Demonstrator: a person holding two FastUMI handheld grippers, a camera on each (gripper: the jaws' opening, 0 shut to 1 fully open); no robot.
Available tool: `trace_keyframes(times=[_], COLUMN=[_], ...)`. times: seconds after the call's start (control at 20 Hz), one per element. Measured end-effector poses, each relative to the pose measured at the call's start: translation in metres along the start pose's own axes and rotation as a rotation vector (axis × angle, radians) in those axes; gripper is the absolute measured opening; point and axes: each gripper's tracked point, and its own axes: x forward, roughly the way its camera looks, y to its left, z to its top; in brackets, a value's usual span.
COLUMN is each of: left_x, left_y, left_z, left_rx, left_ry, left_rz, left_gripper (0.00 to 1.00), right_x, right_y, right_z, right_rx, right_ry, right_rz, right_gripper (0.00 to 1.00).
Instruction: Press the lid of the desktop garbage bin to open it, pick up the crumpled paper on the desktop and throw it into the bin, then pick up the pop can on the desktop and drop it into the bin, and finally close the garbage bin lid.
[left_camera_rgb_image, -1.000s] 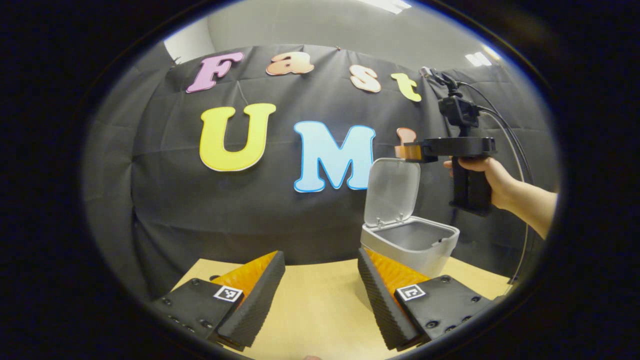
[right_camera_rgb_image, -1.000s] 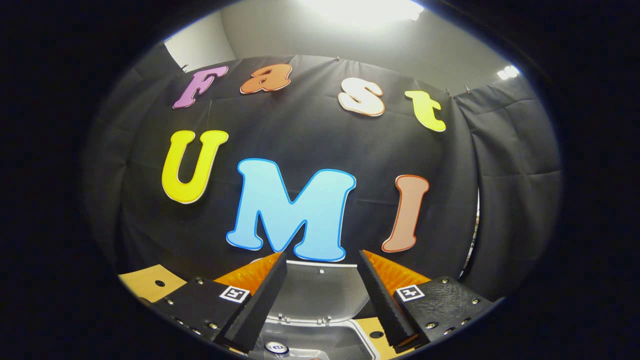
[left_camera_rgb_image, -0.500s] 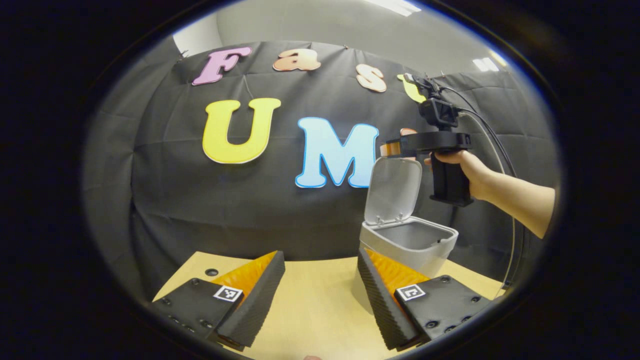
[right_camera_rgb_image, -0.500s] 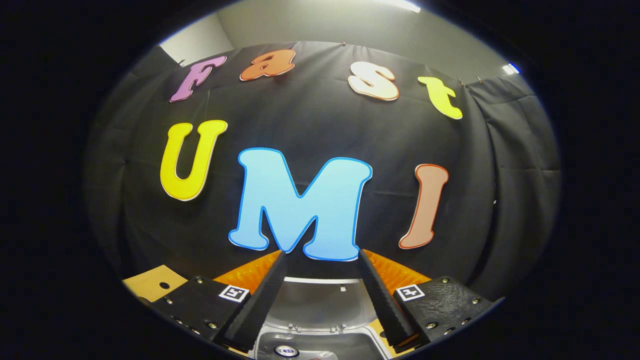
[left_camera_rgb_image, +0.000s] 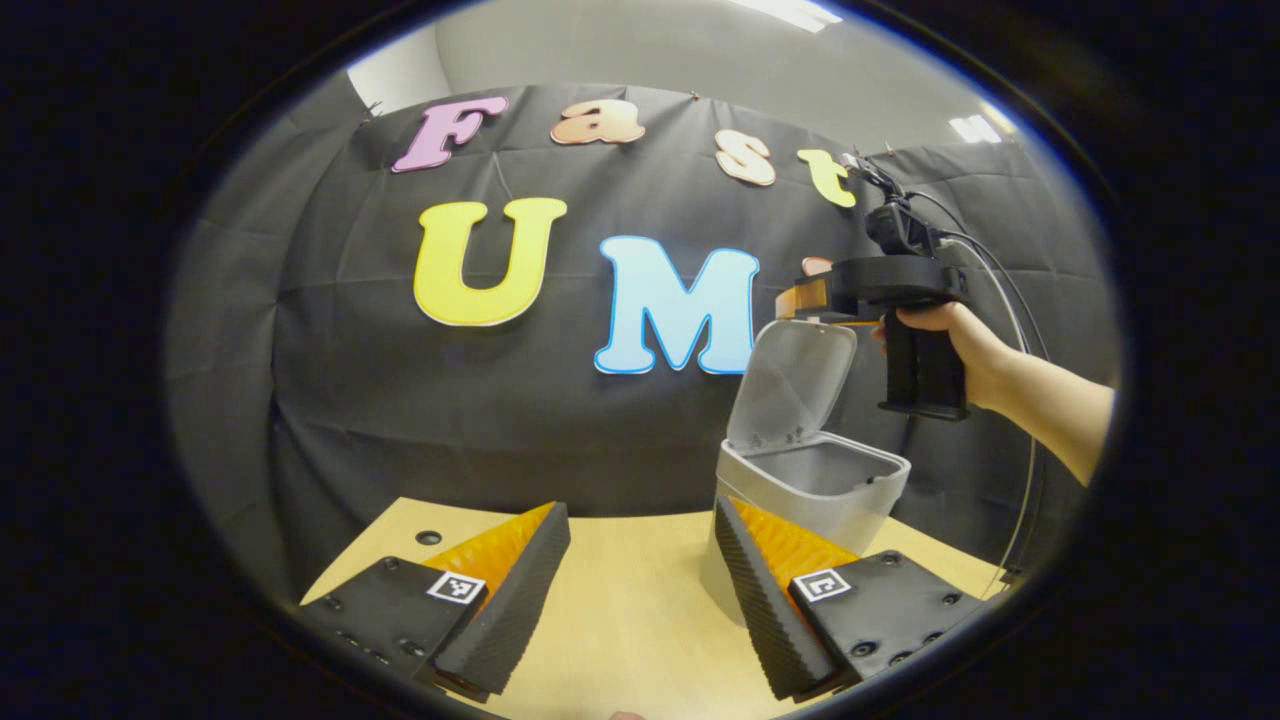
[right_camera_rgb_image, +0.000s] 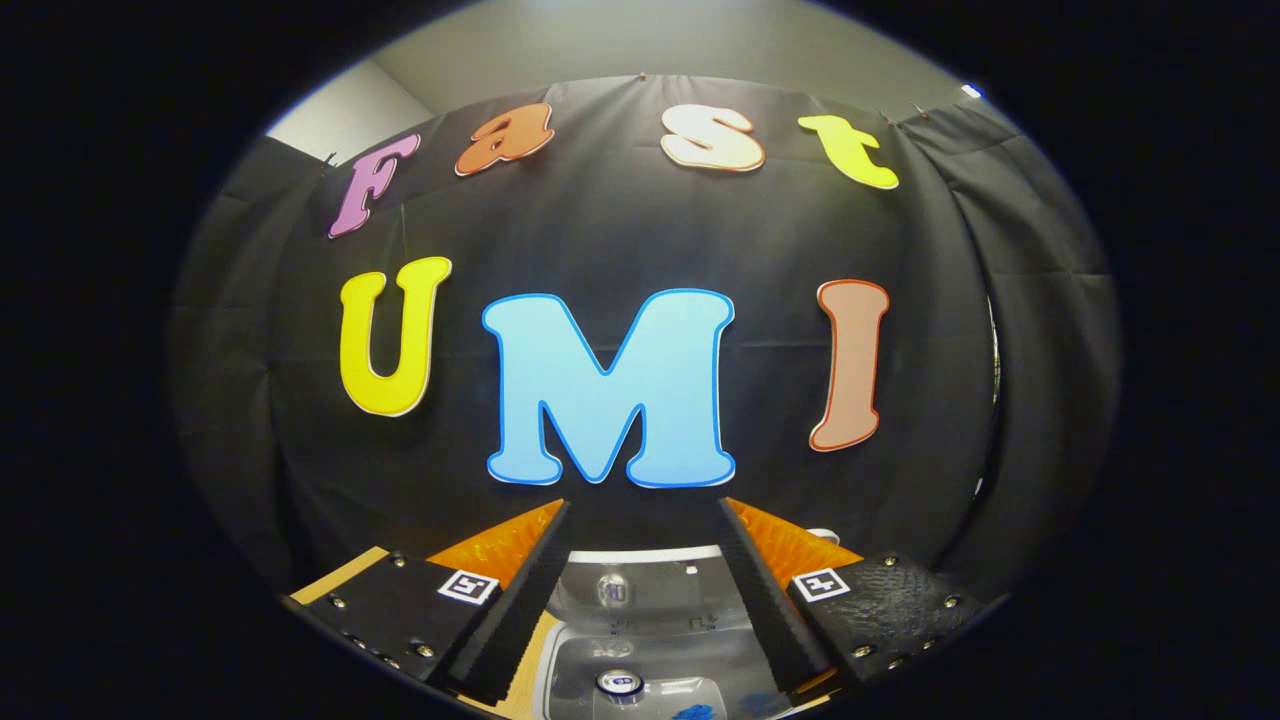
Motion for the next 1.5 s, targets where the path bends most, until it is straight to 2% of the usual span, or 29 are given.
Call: trace_keyframes(times=[0.3, 0.55, 0.65, 0.75, 0.95, 1.3, 1.4, 1.5], left_x=[-0.027, -0.034, -0.036, -0.034, -0.029, -0.017, -0.014, -0.013], left_y=[-0.02, -0.026, -0.025, -0.024, -0.022, -0.014, -0.013, -0.013], left_z=[-0.009, -0.007, -0.004, -0.003, 0.0, 0.001, 0.0, -0.001], left_rx=[-0.046, -0.053, -0.045, -0.028, -0.001, 0.018, 0.017, 0.016], left_ry=[0.008, 0.004, -0.003, -0.005, -0.006, -0.004, 0.001, 0.001], left_rz=[0.043, 0.083, 0.096, 0.107, 0.113, 0.11, 0.108, 0.104], left_gripper=[0.96, 0.95, 0.97, 0.95, 0.95, 0.95, 0.95, 0.95], right_x=[-0.041, -0.059, -0.059, -0.056, -0.05, -0.038, -0.04, -0.04], right_y=[0.0, -0.005, -0.008, -0.01, -0.016, -0.021, -0.021, -0.021], right_z=[-0.029, -0.059, -0.077, -0.095, -0.121, -0.145, -0.147, -0.154], right_rx=[-0.004, 0.008, 0.007, 0.0, -0.025, -0.009, -0.017, -0.005], right_ry=[0.031, 0.086, 0.112, 0.134, 0.118, 0.087, 0.067, 0.067], right_rz=[0.039, 0.076, 0.076, 0.07, 0.04, 0.021, 0.019, 0.015], right_gripper=[0.92, 0.91, 0.91, 0.91, 0.92, 0.92, 0.97, 0.97])
